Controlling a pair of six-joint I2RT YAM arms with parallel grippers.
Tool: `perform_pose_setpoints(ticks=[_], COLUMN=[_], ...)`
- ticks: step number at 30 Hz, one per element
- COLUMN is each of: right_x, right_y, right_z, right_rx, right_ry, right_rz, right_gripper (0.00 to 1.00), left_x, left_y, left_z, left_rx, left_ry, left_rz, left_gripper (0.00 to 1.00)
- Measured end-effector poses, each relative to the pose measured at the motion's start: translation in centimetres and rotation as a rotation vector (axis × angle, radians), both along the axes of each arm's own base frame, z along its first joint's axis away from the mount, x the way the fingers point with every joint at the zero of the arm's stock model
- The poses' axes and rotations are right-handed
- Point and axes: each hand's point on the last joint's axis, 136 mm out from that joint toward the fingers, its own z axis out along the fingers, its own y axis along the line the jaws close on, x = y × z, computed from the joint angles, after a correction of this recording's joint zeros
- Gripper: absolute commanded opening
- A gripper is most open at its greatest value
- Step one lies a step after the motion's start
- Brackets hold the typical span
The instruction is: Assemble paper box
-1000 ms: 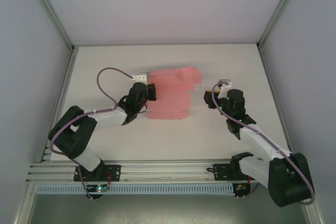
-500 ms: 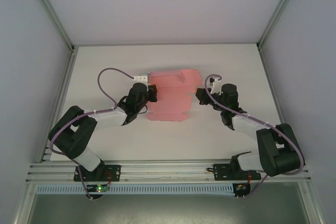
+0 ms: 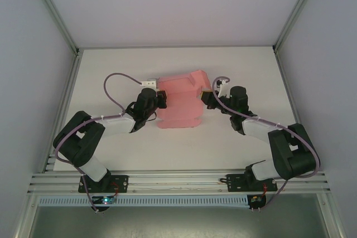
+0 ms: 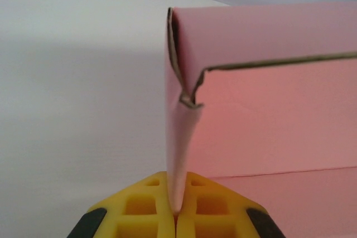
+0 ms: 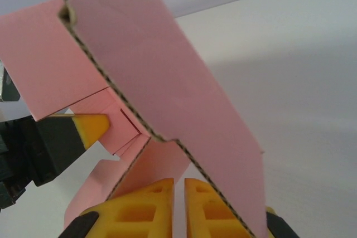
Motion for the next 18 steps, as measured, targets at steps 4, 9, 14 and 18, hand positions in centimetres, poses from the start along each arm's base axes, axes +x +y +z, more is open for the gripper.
perform_pose_setpoints(ticks=[4, 9, 14, 18], right_x=[0.14, 0.49, 0.62, 0.84], right_y=[0.68, 0.92, 0.97, 0.91], right_z=[-0.22, 0.24, -0.61, -0.65], right_rx=[-0.005, -0.01, -0.025, -0.037], right_ry=[-0.007, -0.041, -0.025, -0.024], right_rz=[-0.007, -0.029, -0.038, -0.048], right_gripper=[0.29, 0.4, 0.44, 0.53], left_x=[0.06, 0.18, 0.17, 0.15], left_y=[0.12, 0.28, 0.28, 0.17], left_z=[-0.07, -0.47, -0.56, -0.51], left_rx=[-0.008, -0.009, -0.007, -0.011], left_ry=[0.006, 0.016, 0.018, 0.017], left_rz=[0.009, 0.016, 0.016, 0.01], left_gripper=[0.0, 0.0, 0.0, 0.0])
